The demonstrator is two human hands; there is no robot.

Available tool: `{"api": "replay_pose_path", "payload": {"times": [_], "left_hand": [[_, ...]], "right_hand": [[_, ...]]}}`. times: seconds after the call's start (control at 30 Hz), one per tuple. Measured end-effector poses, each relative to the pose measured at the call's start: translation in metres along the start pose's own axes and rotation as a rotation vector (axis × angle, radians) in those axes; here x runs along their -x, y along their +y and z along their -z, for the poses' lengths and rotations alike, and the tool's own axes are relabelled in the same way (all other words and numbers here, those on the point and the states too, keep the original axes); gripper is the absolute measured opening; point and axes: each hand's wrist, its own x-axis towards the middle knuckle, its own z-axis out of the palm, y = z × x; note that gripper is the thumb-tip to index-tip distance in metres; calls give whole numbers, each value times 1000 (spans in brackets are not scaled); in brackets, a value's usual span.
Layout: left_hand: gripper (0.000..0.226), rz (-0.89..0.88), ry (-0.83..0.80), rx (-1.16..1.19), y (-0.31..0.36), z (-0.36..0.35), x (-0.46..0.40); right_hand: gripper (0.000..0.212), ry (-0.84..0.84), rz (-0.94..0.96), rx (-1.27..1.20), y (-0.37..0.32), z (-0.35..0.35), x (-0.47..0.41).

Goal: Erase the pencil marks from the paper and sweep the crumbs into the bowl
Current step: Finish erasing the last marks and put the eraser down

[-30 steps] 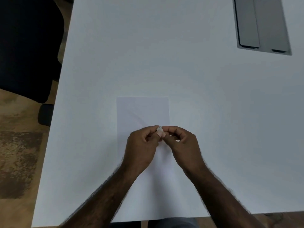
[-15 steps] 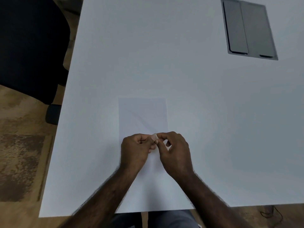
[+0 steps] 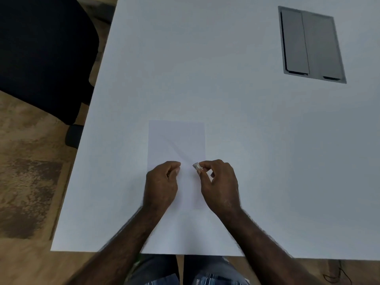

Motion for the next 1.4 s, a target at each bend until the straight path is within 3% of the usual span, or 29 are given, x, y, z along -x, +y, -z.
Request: {"api": "replay_pose_path", "payload": {"times": [0.23,0.37,0.47,0.6,0.77,0.93,1.07,1.2,1.4], "left_hand": [[22,-39,159,-11,-10,12,4],[17,45,197,158,-12,15,9],[18,138,51,328,0,15,16],[28,253,-239,740,19,9,31],[20,409,-208,1034,24,6,34],[13,375,-84,840,16,2,32],[15,450,89,717,29,-13,37],[13,491,224,650,38,-22,40],[21,282,283,247,30,-26,40]], "right_hand": [[7,-54,76,-33,5,17,-6],[6,-90,80,-90,4,23,-6],[5,-122,103,-111,1,23,-2],[7,-180,165,-105,-5,18,2],[6,-244,30,-208,-12,16,-3],[9,-454,-189,-527,-11,22,-15],[3,-368,-195,-358,-11,14,-9],[4,-283,-81,-229,-14,8,0],[17,-268,-147,-269,-8,1,1]]}}
